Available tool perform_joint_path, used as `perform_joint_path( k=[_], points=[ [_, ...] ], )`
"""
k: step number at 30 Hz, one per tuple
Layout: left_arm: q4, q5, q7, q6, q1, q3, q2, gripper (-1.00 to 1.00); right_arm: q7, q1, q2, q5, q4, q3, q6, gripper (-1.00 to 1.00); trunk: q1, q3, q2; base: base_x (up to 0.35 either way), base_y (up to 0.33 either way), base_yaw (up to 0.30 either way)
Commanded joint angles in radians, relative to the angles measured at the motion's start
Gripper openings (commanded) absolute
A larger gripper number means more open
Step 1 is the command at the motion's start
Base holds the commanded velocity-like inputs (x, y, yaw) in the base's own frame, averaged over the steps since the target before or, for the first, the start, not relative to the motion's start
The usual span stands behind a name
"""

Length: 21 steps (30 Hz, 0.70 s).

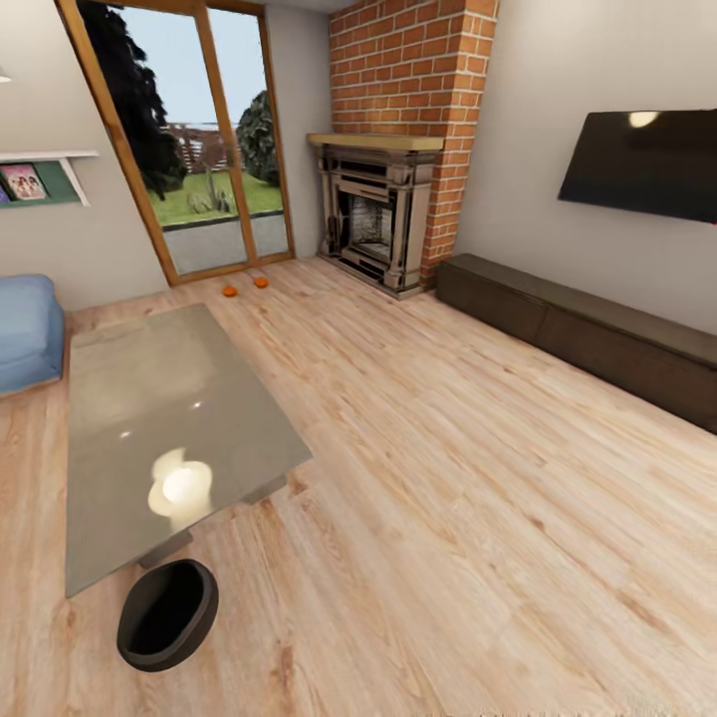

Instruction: Place each of the two pumpkins and all three candles from the living room inside a cabinet in the living room (use any cabinet), then make sure every cabinet is closed, and position the cauldron so it is next to a table in the living room.

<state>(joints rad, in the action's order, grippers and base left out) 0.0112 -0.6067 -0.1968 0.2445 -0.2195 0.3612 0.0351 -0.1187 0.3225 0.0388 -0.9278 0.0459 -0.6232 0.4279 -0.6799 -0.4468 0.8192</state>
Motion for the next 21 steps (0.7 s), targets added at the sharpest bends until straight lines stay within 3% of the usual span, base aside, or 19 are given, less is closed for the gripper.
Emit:
perform_joint_path(
  k=[1, 21],
  points=[
    [0.001, -0.005, -0.004, 0.001, 0.000, 0.009, 0.000, 1.00, -0.003, 0.000, 0.001, -0.002, 0.003, -0.007, 0.003, 1.00, 0.000, -0.001, 0.001, 0.000, 0.000, -0.277],
    [0.001, -0.005, -0.004, 0.001, 0.000, 0.009, 0.000, 1.00, -0.003, -0.002, 0.001, -0.002, 0.003, -0.007, 0.005, 1.00, 0.000, -0.001, 0.001, 0.000, 0.000, -0.277]
  ],
)
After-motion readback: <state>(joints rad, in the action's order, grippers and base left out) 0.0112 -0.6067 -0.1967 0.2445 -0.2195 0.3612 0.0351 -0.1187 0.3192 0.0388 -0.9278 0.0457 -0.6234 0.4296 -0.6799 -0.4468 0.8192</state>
